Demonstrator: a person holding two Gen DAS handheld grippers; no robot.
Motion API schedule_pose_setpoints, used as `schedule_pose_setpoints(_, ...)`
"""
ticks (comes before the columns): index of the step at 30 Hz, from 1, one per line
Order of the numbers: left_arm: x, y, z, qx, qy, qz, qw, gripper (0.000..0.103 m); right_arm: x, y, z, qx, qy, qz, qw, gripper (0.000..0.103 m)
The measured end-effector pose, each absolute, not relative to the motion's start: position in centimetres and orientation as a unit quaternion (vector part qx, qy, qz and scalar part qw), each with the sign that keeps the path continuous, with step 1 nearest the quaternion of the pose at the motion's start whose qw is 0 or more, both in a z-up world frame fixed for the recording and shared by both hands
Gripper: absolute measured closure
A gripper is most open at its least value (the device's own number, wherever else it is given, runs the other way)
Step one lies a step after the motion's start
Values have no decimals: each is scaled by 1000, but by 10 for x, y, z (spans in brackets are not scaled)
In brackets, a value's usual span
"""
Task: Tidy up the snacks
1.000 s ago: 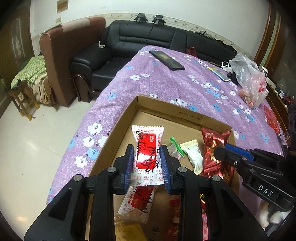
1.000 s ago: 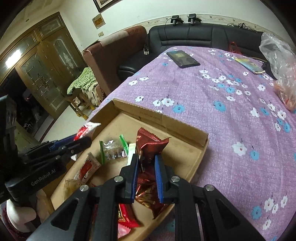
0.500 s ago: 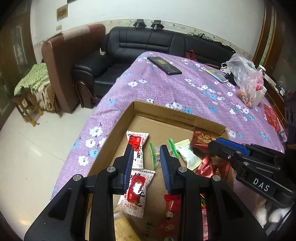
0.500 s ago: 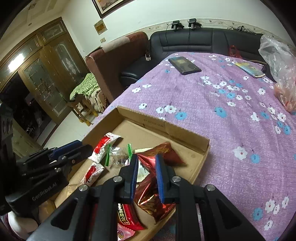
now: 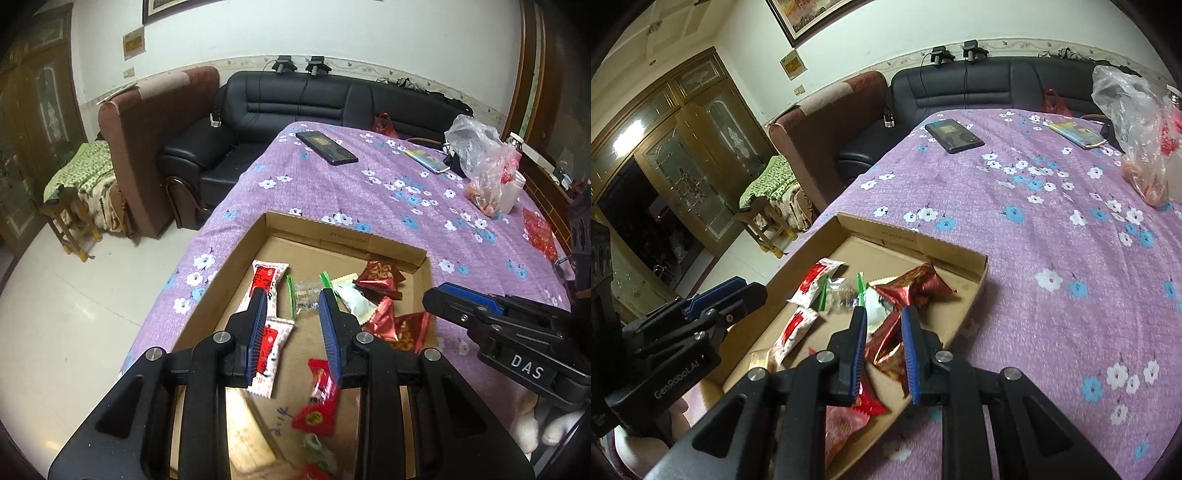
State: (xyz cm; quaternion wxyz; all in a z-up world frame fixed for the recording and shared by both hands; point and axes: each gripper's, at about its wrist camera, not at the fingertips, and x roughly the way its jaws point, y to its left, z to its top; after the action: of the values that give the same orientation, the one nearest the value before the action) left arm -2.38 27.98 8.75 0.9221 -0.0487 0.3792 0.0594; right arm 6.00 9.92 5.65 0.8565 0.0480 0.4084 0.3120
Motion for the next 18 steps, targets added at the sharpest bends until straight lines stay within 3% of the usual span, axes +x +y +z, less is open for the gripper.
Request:
schedule_pose_setpoints(5,-41,270,94,-47,371,61,925,75,40,85,64,48,395,312,863,71)
schedule_pose_setpoints(7,-49,265,97,-49,368,64,926,62,32,78,65,50,391,312,864,66)
schedule_pose_setpoints(9,-57,260,99,-49,361,65,929,56,24,72,66,52,388,312,865,65)
schedule_pose_setpoints(18,-88,228,97,-64,359,59,929,56,-6,35,57,62,391,301,868,64)
